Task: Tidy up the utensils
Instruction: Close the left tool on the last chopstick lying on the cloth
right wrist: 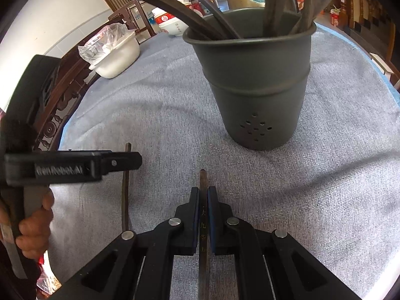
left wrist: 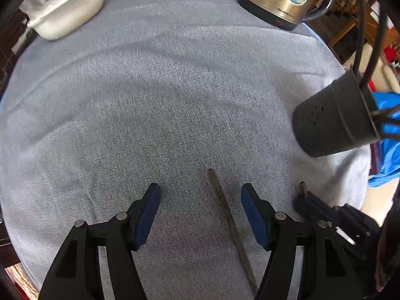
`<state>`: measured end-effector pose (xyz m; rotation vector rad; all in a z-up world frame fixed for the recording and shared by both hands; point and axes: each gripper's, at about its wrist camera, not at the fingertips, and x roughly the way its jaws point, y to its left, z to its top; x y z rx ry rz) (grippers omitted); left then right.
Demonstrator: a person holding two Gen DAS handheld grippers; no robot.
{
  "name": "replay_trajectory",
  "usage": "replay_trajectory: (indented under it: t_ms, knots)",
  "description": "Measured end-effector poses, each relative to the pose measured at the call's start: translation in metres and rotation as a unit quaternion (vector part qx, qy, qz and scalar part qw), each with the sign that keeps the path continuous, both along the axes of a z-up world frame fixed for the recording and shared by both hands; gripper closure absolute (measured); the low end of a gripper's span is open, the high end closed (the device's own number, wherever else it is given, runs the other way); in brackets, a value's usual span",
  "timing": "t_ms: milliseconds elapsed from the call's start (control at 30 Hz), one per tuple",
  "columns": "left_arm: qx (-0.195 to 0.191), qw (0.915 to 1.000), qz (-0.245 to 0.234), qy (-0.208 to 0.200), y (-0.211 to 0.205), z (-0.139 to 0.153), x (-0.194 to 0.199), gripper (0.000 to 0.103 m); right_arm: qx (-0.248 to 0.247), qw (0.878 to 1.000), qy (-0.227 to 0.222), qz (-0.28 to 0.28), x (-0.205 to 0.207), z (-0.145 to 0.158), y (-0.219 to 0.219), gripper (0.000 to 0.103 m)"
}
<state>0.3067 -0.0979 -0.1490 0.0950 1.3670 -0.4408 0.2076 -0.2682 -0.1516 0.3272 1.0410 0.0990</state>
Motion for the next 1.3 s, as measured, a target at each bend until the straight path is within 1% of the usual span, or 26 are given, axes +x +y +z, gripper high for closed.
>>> replay_trajectory:
  t_ms: [100,200,300,433,500,567,600,667,767,833,867,967,1033,1100,1200,1233,1300]
  knots:
    - [-0.005,0.9997,-0.004,0.023,0.002,-0.001,0.01,0.036,0.0,1.0,-0.001,0.0,0.0,0.0,0.0,0.095]
    - [0.005,0.9992,-0.007,0.04,-0.002,-0.001,0.016,0.036,0.002,1.0,-0.002,-0.002,0.0,0.0,0.0,0.095]
    - [0.025,0.999,-0.01,0.037,-0.014,-0.003,0.021,0.036,0.003,1.0,-0.001,-0.002,0.0,0.0,0.0,0.095]
    - [0.043,0.9986,-0.024,0.02,-0.03,-0.005,0.017,0.036,0.004,1.0,-0.002,-0.004,0.0,0.0,0.0,0.095]
    - [0.051,0.9982,-0.03,0.008,-0.036,-0.005,0.015,0.042,0.008,1.0,-0.002,-0.005,0.001,0.0,-0.001,0.095]
    - [0.058,0.9977,-0.034,-0.004,-0.039,-0.003,0.013,0.055,0.013,1.0,-0.002,-0.007,0.0,-0.001,-0.002,0.095]
    - [0.059,0.9976,-0.036,-0.008,-0.039,-0.002,0.013,0.059,0.014,1.0,-0.003,-0.007,0.0,-0.001,-0.003,0.095]
    - [0.06,0.9974,-0.036,-0.016,-0.039,-0.001,0.015,0.084,0.018,1.0,-0.003,-0.009,-0.001,-0.001,-0.005,0.095]
    - [0.047,0.9977,-0.046,-0.018,-0.033,0.001,0.017,0.088,0.021,1.0,-0.004,-0.012,-0.002,-0.002,-0.007,0.095]
    - [0.044,0.997,-0.06,-0.02,-0.029,0.002,0.015,0.088,0.02,1.0,-0.003,-0.013,-0.002,-0.001,-0.007,0.095]
    - [0.042,0.9966,-0.068,-0.02,-0.023,-0.004,0.011,0.088,0.017,1.0,-0.002,-0.014,-0.002,-0.001,-0.006,0.095]
    - [0.031,0.9946,-0.099,-0.01,-0.018,-0.002,0.005,0.087,0.007,1.0,0.001,-0.013,0.0,0.0,-0.002,0.095]
    - [0.026,0.9906,-0.135,0.002,-0.015,-0.003,0.0,0.087,0.001,1.0,0.005,-0.013,0.002,0.001,0.0,0.095]
    - [0.028,0.9873,-0.156,0.006,-0.011,-0.002,-0.004,0.087,-0.005,1.0,0.012,-0.012,0.004,0.001,0.001,0.094]
    - [0.027,0.9851,-0.169,0.015,-0.006,-0.002,-0.009,0.087,-0.025,0.999,0.027,-0.004,0.009,0.003,0.006,0.095]
    - [0.025,0.9849,-0.17,0.019,-0.003,-0.003,-0.01,0.085,-0.03,0.999,0.031,-0.003,0.01,0.003,0.008,0.095]
    - [0.025,0.9865,-0.16,0.025,0.003,-0.004,-0.011,0.074,-0.043,0.998,0.039,0.0,0.014,0.004,0.012,0.094]
